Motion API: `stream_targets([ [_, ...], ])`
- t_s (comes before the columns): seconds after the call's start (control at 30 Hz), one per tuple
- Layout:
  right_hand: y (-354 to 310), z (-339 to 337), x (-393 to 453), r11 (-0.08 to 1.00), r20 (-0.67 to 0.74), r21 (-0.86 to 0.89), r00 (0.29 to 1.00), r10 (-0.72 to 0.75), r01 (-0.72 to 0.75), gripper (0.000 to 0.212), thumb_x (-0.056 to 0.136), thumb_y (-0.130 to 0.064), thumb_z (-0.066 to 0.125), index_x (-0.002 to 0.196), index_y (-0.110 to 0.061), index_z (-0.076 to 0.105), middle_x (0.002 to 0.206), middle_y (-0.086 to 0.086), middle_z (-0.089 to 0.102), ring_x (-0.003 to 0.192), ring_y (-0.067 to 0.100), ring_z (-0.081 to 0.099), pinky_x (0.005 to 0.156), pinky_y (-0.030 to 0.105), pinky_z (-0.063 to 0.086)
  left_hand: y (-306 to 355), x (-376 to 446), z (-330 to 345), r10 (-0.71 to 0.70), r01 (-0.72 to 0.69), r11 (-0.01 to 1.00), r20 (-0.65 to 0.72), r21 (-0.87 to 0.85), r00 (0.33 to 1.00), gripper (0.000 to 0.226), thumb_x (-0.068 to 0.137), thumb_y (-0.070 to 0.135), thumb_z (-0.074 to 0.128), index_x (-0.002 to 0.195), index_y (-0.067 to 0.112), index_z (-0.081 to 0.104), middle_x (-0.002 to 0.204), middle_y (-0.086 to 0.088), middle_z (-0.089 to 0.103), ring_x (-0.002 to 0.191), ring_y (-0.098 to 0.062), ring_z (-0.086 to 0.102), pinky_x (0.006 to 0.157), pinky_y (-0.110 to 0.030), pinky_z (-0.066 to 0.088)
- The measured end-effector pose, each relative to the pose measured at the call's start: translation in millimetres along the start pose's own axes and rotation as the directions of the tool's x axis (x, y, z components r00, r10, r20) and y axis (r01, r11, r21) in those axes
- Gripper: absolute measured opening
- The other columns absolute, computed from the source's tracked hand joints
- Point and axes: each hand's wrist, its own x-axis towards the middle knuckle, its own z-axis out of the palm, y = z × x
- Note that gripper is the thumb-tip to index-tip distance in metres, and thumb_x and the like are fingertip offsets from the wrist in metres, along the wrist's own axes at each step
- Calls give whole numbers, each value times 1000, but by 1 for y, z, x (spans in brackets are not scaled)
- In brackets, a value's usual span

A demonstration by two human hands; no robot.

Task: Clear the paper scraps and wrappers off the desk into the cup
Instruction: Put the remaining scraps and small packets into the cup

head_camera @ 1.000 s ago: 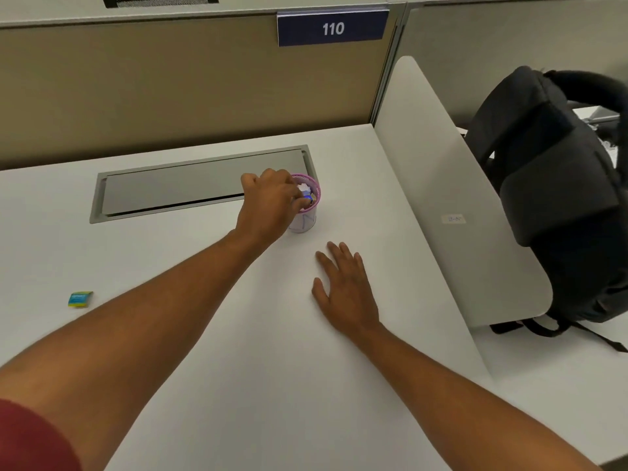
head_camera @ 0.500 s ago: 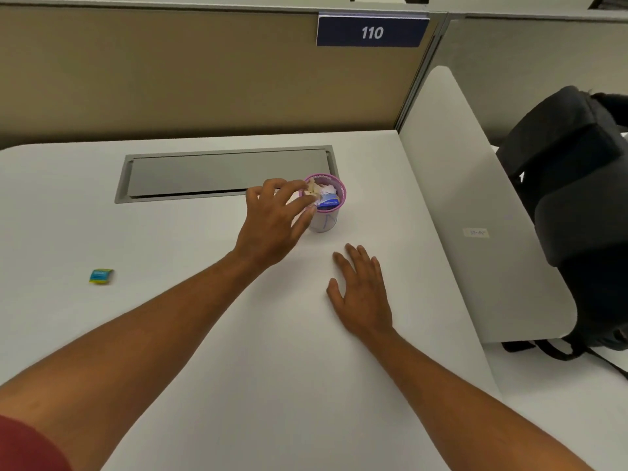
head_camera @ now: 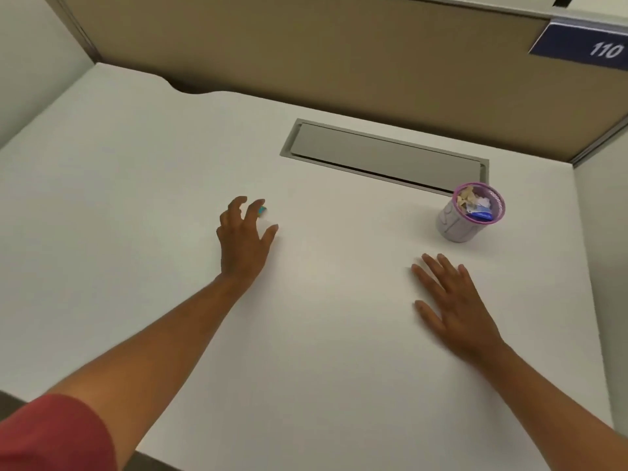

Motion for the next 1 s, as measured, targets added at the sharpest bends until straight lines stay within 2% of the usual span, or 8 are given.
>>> stream_targets([
  [0.17, 2, 0, 4, 999, 56, -30, 998, -21, 23, 64, 103, -53, 39, 163, -36, 21, 172, -14, 12, 161, 14, 5, 128, 54, 14, -8, 23, 0, -53, 61, 996, 125, -59, 991, 59, 95, 35, 70, 148, 23, 51, 152, -8, 46, 135, -33, 47, 112, -45, 42],
  [0.27, 4, 1, 3, 999, 54, -30, 998, -20, 21, 64, 103, -55, 37, 163, -38, 20, 172, -15, 10, 161, 13, 4, 128, 52, 12, -5, 33, 2, -74, 87, 990, 120, -111, 990, 44, 96, 25, 68, 138, 18, 62, 135, -10, 60, 129, -34, 50, 107, -42, 45],
  [0.37, 4, 2, 4, 999, 39, -42, 999, -20, 22, 64, 103, -55, 38, 162, -37, 22, 172, -15, 11, 161, 12, 5, 129, 51, 12, 3, 39, 2, -72, 88, 984, 104, -155, 992, 27, 97, 11, 64, 123, 13, 72, 121, -13, 66, 120, -35, 57, 101, -38, 48],
  [0.47, 5, 3, 4, 999, 22, -47, 999, -25, 26, 62, 104, -55, 38, 162, -37, 24, 172, -13, 15, 161, 12, 6, 128, 51, 13, 26, 38, 4, 14, 8, 977, 102, -212, 995, 25, 96, 8, 65, 118, 11, 74, 119, -12, 69, 113, -33, 62, 101, -41, 50],
  [0.6, 4, 2, 4, 1000, 30, -24, 1000, 9, -8, 60, 105, -54, 39, 161, -36, 27, 172, -10, 16, 161, 12, 7, 129, 49, 12, 95, 37, 10, 183, -154, 952, 86, -266, 979, 31, 95, 24, 71, 126, 19, 70, 117, -3, 74, 106, -26, 62, 92, -31, 46],
  [0.77, 4, 1, 4, 999, 33, 7, 998, 45, -45, 60, 105, -53, 42, 161, -35, 30, 173, -6, 16, 161, 15, 8, 130, 46, 9, 206, 35, 20, 467, -425, 845, 62, -324, 882, 24, 97, 31, 69, 117, 18, 75, 116, -3, 74, 119, -23, 56, 95, -20, 39],
  [0.93, 5, 3, 4, 999, 16, 3, 999, 49, -49, 60, 104, -53, 44, 160, -34, 32, 172, -4, 18, 161, 18, 10, 130, 46, 9, 287, 22, 37, 615, -537, 767, 165, -350, 771, 25, 96, 32, 71, 117, 20, 74, 134, -10, 63, 136, -24, 48, 107, -41, 47],
  [1.0, 7, 4, 4, 999, 13, -4, 999, 53, -53, 60, 104, -54, 42, 160, -35, 31, 172, -4, 17, 161, 17, 9, 130, 46, 8, 305, 23, 47, 629, -550, 766, 212, -332, 748, 24, 96, 34, 70, 117, 23, 73, 142, -10, 58, 139, -25, 47, 108, -41, 46],
])
